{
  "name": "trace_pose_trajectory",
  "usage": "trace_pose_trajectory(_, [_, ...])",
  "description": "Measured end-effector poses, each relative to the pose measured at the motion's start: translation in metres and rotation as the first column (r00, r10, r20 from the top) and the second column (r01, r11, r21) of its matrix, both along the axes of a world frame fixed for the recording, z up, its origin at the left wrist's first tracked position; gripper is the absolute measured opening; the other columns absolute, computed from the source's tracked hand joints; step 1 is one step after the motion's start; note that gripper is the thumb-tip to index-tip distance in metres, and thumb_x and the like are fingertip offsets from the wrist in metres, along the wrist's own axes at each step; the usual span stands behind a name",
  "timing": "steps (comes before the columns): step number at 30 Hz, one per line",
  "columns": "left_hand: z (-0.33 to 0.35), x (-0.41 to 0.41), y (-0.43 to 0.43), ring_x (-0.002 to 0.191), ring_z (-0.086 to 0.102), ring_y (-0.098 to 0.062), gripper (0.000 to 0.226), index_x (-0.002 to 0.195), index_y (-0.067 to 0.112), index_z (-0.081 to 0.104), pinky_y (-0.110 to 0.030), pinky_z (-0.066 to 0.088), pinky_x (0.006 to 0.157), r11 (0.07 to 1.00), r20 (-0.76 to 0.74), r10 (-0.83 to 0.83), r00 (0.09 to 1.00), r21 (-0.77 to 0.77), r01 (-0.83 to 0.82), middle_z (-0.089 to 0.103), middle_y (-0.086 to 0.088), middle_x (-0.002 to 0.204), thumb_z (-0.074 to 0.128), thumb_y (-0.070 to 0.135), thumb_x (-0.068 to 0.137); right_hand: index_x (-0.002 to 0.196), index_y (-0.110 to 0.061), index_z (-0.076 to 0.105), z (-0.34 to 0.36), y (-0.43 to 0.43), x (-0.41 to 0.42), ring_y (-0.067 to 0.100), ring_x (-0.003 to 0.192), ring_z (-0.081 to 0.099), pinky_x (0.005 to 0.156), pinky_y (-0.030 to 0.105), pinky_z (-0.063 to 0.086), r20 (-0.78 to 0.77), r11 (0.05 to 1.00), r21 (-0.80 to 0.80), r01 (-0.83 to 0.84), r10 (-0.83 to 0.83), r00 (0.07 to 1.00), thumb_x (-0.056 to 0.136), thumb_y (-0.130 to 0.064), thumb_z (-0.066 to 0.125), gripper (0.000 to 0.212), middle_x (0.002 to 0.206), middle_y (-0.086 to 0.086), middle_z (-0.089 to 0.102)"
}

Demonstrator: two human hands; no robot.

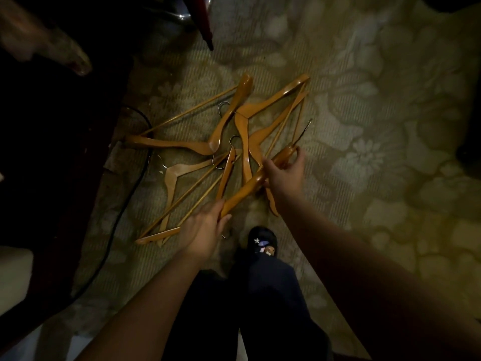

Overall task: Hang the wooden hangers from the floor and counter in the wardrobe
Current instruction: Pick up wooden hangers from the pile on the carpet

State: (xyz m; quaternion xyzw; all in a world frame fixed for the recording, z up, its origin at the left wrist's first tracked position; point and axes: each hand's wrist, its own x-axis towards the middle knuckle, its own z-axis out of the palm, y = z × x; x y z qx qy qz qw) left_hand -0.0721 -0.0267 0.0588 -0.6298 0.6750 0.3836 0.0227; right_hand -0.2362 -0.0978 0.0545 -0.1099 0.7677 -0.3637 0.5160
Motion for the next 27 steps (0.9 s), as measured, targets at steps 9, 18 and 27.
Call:
trace_pose_trajectory(9, [-0.062, 0.002, 0.004, 0.129, 0.042, -0.026, 0.043, 0.139, 0.015, 0.037, -0.041, 0.037, 0.108, 0.904, -0.105, 0.318, 0.942, 0.331, -0.269, 0.038, -0.008, 0.144, 0.04, 0.028, 0.097, 0.128, -0.024, 0.04, -0.056, 0.003, -0.019, 0.03, 0.098, 0.061, 0.078, 0.043, 0.056, 0.0, 0.999, 0.039, -0.002, 0.002, 1.0, 0.087, -0.006, 0.05, 0.047, 0.108, 0.008, 0.057])
trace_pose_trajectory(18, [-0.175, 0.019, 0.021, 0.133, 0.037, -0.03, 0.05, 0.141, 0.017, 0.034, -0.044, 0.034, 0.109, 0.861, 0.119, 0.267, 0.956, 0.415, -0.292, 0.035, -0.01, 0.146, 0.049, 0.018, 0.093, 0.138, -0.03, 0.034, -0.14, 0.014, -0.019, 0.024, 0.113, 0.056, 0.093, 0.043, 0.05, 0.056, 0.998, 0.031, 0.058, -0.06, 0.997, 0.089, -0.003, 0.048, 0.058, 0.129, 0.003, 0.052])
trace_pose_trajectory(27, [-0.253, 0.007, 0.035, 0.135, 0.034, -0.03, 0.061, 0.142, 0.019, 0.029, -0.053, 0.032, 0.109, 0.844, 0.181, 0.302, 0.936, 0.407, -0.35, 0.036, -0.01, 0.146, 0.057, 0.025, 0.089, 0.14, -0.022, 0.033, -0.209, 0.038, -0.031, 0.021, 0.13, 0.045, 0.108, 0.04, 0.038, -0.102, 0.992, 0.088, 0.085, -0.076, 0.992, 0.093, -0.014, 0.052, 0.052, 0.14, 0.003, 0.047])
